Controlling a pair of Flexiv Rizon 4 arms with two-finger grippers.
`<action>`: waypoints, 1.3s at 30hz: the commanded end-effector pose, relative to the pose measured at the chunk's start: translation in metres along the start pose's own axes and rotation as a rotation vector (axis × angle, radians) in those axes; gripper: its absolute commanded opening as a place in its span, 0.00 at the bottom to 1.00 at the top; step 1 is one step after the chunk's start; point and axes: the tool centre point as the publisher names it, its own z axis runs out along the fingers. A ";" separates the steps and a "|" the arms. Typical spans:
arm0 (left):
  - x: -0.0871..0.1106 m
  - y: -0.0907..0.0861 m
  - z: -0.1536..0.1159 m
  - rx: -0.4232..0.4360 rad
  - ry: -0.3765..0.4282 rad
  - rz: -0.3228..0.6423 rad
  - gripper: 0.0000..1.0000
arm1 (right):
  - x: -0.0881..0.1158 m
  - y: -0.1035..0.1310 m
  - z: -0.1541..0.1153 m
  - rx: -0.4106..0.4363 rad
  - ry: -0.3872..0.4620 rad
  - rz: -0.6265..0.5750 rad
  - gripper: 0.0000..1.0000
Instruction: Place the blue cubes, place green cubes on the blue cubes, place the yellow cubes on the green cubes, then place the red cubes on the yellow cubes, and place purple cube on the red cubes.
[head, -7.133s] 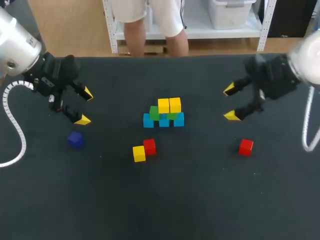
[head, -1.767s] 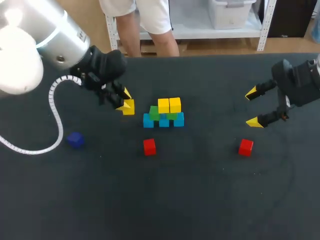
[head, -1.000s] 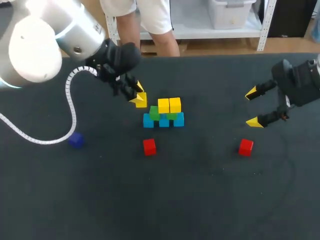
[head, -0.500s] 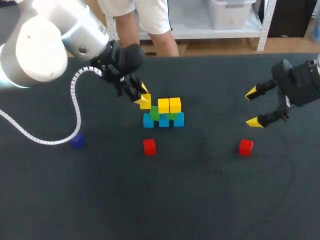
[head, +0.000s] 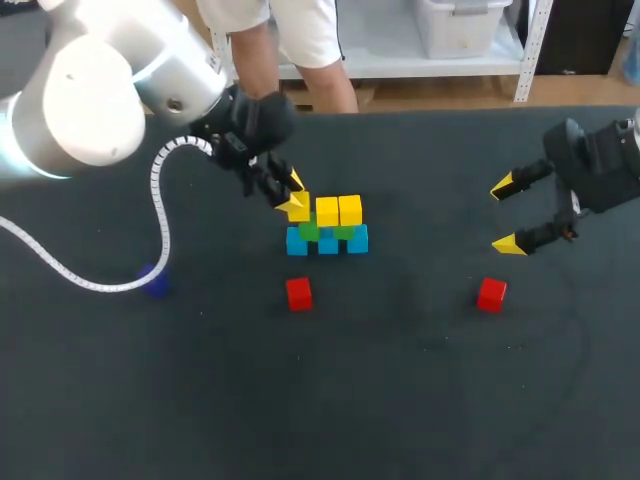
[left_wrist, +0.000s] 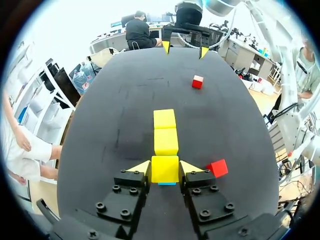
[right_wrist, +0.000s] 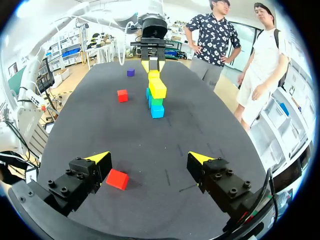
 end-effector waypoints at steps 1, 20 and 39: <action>-0.001 0.004 0.003 0.008 0.002 0.003 0.00 | 0.000 0.000 0.001 0.000 -0.003 -0.001 1.00; -0.001 0.003 0.006 0.012 0.005 0.002 0.00 | 0.000 0.000 0.001 0.000 -0.003 -0.001 1.00; -0.001 0.004 0.008 0.017 0.004 0.005 0.00 | 0.000 0.000 0.001 0.000 -0.003 -0.001 1.00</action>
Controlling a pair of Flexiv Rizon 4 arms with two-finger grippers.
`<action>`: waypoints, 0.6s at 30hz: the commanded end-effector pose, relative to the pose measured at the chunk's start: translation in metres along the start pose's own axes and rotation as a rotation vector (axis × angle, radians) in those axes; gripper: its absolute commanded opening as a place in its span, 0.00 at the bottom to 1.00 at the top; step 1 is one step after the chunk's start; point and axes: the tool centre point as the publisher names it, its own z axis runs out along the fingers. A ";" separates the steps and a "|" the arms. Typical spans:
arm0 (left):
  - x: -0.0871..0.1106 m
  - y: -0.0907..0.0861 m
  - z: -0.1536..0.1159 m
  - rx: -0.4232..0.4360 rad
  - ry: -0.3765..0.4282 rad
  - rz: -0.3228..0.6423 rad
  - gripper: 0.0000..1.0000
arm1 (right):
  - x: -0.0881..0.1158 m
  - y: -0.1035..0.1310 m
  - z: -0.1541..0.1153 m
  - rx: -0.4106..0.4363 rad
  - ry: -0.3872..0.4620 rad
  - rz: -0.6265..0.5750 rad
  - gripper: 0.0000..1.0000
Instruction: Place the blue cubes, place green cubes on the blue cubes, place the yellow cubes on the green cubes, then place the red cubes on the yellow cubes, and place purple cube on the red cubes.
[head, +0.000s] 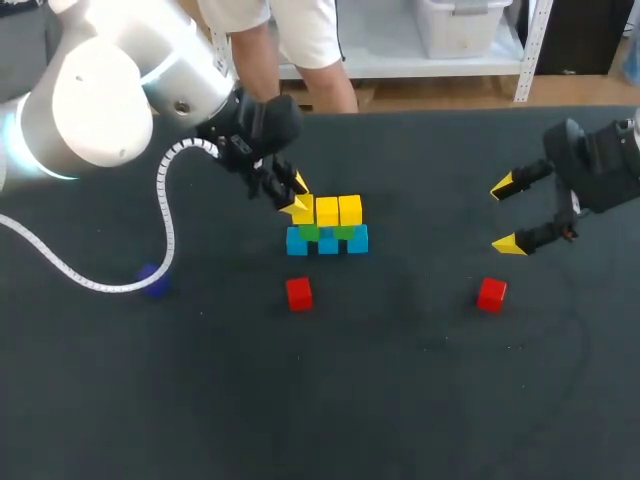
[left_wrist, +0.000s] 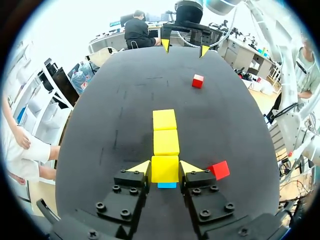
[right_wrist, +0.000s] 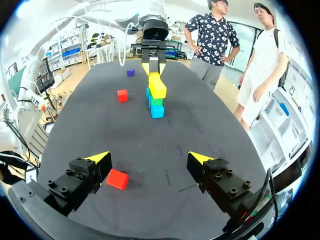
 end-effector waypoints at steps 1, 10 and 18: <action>0.000 0.003 0.000 0.007 0.000 0.003 0.00 | 0.000 0.000 0.001 0.000 -0.003 -0.001 1.00; 0.000 0.003 0.001 0.008 0.003 0.001 0.01 | 0.000 0.000 0.001 0.000 -0.003 -0.001 1.00; 0.000 0.002 0.002 0.010 0.003 0.001 0.05 | 0.000 0.000 0.001 0.000 -0.003 -0.001 1.00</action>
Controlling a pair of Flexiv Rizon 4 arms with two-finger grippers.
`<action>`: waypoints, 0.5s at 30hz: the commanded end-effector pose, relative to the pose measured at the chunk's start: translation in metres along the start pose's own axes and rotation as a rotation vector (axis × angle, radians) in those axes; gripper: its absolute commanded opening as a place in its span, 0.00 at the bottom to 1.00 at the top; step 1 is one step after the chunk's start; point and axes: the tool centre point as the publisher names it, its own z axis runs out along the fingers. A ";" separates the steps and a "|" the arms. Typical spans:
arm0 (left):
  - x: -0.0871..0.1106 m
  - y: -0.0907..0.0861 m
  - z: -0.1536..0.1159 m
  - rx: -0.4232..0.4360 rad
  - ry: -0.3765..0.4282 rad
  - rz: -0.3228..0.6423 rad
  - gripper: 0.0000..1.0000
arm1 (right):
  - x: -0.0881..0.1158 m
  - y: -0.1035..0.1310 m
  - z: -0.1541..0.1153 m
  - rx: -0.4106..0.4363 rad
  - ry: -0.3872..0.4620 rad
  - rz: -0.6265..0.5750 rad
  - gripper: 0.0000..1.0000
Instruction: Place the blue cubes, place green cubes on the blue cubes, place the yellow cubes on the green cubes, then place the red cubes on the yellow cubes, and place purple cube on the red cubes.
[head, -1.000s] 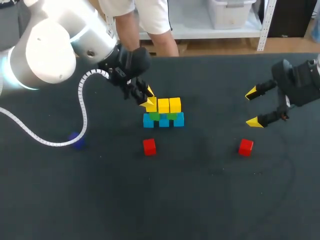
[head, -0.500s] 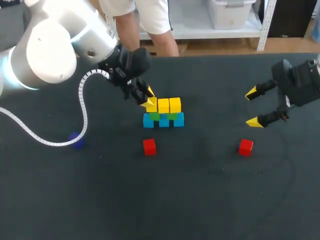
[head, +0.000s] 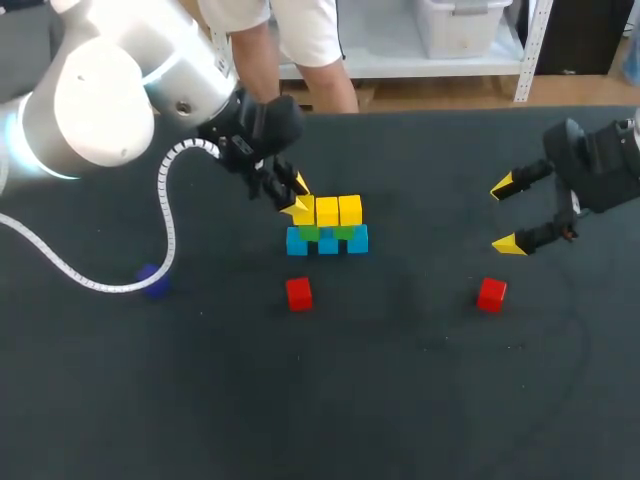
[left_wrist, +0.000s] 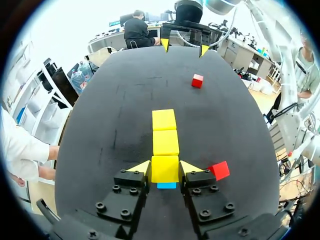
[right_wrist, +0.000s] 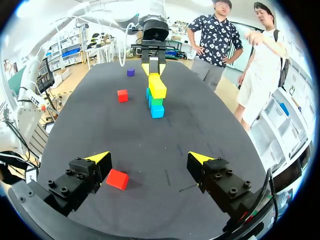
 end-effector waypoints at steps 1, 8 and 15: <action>0.000 0.003 0.001 0.005 0.001 0.001 0.05 | 0.000 0.000 0.001 0.000 -0.003 -0.001 1.00; 0.000 0.003 0.001 0.009 0.004 0.000 0.36 | 0.000 0.000 0.001 0.000 -0.003 -0.001 1.00; 0.000 0.003 0.002 0.015 0.005 -0.002 0.81 | 0.000 0.000 0.001 0.000 -0.003 -0.001 1.00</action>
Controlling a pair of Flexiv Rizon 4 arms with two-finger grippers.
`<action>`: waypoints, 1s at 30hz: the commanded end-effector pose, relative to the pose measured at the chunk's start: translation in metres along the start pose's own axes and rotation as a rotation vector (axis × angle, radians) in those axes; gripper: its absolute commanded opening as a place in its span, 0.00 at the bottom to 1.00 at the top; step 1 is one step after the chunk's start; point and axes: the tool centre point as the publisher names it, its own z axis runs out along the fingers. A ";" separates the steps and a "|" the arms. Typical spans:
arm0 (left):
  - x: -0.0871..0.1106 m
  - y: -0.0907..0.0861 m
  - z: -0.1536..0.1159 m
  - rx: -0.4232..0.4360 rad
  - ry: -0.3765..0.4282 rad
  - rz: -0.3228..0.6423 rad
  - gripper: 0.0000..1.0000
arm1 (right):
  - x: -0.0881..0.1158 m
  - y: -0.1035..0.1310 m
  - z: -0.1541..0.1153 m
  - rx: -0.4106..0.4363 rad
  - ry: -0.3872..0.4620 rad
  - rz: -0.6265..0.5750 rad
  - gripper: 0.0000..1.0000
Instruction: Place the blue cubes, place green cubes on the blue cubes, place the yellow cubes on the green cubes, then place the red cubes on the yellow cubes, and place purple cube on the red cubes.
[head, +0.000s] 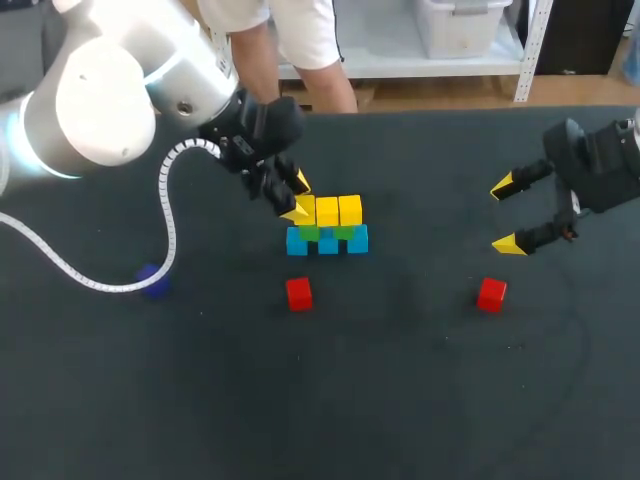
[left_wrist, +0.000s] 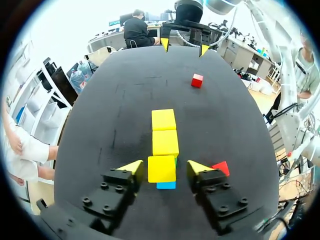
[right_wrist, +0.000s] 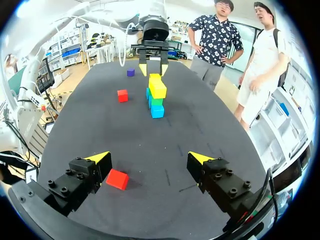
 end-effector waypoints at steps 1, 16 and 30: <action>0.000 0.004 0.001 0.008 0.003 0.001 0.81 | 0.000 0.000 0.001 0.000 -0.003 -0.001 1.00; 0.015 -0.002 -0.028 -0.036 0.030 -0.021 1.00 | 0.000 0.000 0.001 0.000 -0.003 -0.001 1.00; 0.054 -0.030 -0.071 -0.079 0.071 -0.043 1.00 | 0.000 0.000 0.001 0.000 -0.003 -0.001 1.00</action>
